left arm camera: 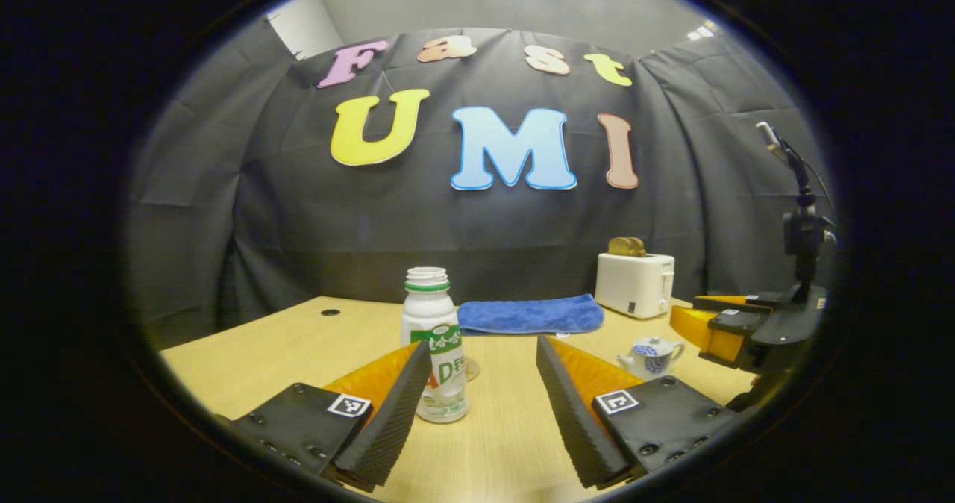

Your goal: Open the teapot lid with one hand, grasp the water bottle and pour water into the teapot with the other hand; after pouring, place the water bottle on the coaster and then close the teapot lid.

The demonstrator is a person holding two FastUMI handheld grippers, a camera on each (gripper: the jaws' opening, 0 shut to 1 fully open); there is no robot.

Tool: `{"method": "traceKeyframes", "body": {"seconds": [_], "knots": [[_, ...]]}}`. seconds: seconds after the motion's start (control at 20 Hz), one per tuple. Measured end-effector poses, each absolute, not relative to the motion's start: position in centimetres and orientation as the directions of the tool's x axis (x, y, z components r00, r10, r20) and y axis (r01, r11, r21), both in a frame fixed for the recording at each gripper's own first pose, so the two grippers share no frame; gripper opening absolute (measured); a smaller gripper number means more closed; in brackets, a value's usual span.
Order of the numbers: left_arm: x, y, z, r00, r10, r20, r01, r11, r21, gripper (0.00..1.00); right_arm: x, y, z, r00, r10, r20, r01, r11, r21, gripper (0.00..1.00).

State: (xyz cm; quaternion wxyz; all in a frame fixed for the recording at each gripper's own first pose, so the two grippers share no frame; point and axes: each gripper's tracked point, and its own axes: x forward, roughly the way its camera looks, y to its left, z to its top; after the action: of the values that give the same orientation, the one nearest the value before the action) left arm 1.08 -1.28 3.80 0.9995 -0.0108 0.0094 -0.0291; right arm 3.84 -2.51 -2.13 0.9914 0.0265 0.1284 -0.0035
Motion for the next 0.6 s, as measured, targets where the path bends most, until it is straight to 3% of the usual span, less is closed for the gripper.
{"method": "traceKeyframes", "body": {"seconds": [0.55, 0.6], "knots": [[1.8, -1.6, 4.1, 0.997, -0.079, -0.008, 0.079, 0.997, -0.024, 0.99, 7.9, -1.3, -6.6, 0.937, 0.03, -0.347, -0.006, 0.997, 0.072, 0.49], [1.8, -1.6, 4.2, 0.997, -0.08, -0.009, 0.079, 0.997, -0.026, 0.95, 6.5, -1.3, -5.9, 0.934, 0.029, -0.357, -0.003, 0.997, 0.073, 0.21]]}}
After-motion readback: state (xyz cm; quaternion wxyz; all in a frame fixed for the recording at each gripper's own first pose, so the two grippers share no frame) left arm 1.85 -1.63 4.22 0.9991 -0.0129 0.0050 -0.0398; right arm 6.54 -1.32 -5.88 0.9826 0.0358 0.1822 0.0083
